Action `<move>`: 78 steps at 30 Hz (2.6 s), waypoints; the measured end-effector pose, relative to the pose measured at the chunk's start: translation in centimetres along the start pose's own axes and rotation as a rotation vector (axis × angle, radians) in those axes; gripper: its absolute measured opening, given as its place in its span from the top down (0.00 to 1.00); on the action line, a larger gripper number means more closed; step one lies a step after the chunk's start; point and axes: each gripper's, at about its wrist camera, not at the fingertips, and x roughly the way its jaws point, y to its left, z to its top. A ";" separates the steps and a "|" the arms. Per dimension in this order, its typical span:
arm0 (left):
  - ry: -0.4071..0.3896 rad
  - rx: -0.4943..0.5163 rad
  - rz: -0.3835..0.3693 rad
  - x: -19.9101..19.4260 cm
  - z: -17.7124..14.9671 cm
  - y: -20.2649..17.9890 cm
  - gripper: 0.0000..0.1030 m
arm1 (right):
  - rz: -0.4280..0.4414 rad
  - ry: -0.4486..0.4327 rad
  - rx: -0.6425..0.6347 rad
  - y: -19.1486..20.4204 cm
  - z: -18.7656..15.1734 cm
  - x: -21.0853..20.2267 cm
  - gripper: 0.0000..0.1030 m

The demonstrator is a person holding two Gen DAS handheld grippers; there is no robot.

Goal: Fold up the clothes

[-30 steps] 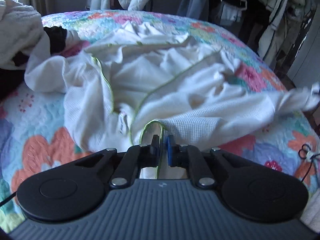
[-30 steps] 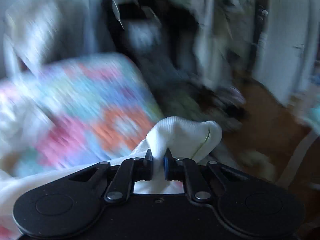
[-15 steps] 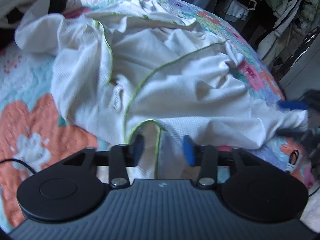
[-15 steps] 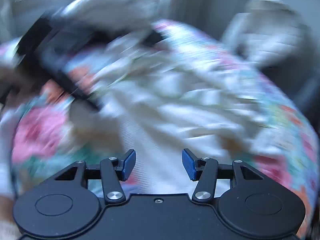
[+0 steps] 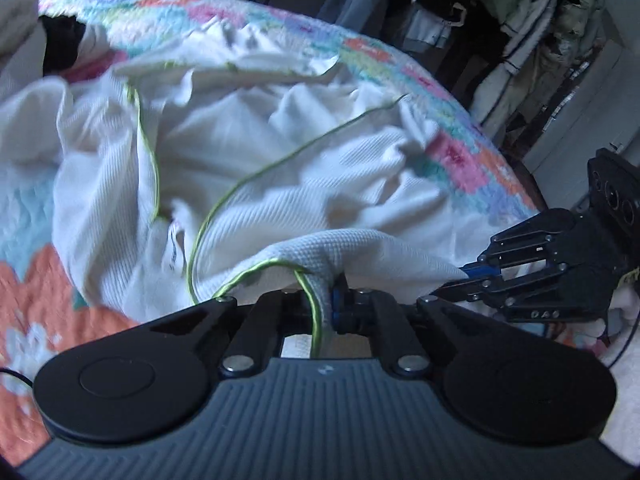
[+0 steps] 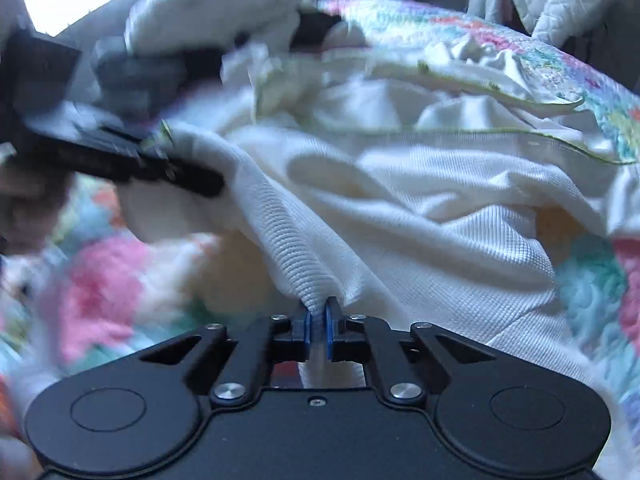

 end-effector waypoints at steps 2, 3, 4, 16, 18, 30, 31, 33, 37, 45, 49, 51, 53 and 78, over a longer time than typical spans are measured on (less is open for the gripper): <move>-0.006 0.040 -0.006 -2.8 1.0 -0.1 0.95 | 0.033 -0.041 0.040 0.2 -0.1 -1.7 0.91; 0.001 0.042 -0.019 -4.2 1.4 -0.1 0.95 | 0.039 -0.044 0.032 0.7 -0.1 -2.2 0.91; 0.009 0.034 -0.042 -5.5 1.6 -0.2 0.95 | 0.055 -0.040 0.016 1.3 -0.1 -2.6 0.91; 0.427 -0.099 0.108 -0.6 -8.0 2.1 0.94 | 0.213 0.395 -0.286 8.0 -3.3 4.6 0.87; 0.357 -0.120 0.096 -1.8 -6.5 2.0 0.87 | 0.227 0.326 -0.203 6.7 -2.0 3.1 0.78; 0.090 0.126 0.218 -13.3 0.6 -1.9 0.53 | 0.193 -0.090 0.143 -2.3 1.5 -6.2 0.56; 0.067 0.122 0.195 -12.9 1.3 -1.9 0.52 | 0.174 -0.113 0.155 -2.8 1.6 -6.6 0.54; 0.029 0.143 0.143 -10.9 3.0 -2.3 0.50 | 0.097 -0.145 0.190 -4.4 2.3 -6.8 0.50; 0.000 0.207 0.039 -3.2 6.4 -3.4 0.47 | -0.089 -0.188 0.355 -9.4 3.4 -6.9 0.49; 0.077 0.290 -0.030 12.1 11.2 -2.9 0.45 | -0.300 -0.242 0.711 -21.0 3.4 -5.1 0.49; 0.154 0.274 -0.030 16.9 11.3 -1.7 0.42 | -0.325 -0.224 0.840 -24.7 1.9 -2.3 0.49; 0.180 0.289 -0.014 18.4 11.1 -1.6 0.42 | -0.306 -0.235 0.930 -26.0 1.1 -1.0 0.49; 0.153 0.273 -0.030 18.7 11.3 -1.4 0.44 | -0.301 -0.259 0.906 -26.3 1.4 0.1 0.49; 0.025 0.072 -0.257 18.9 13.0 1.2 0.96 | -0.310 -0.614 0.432 -22.3 15.2 -1.7 0.96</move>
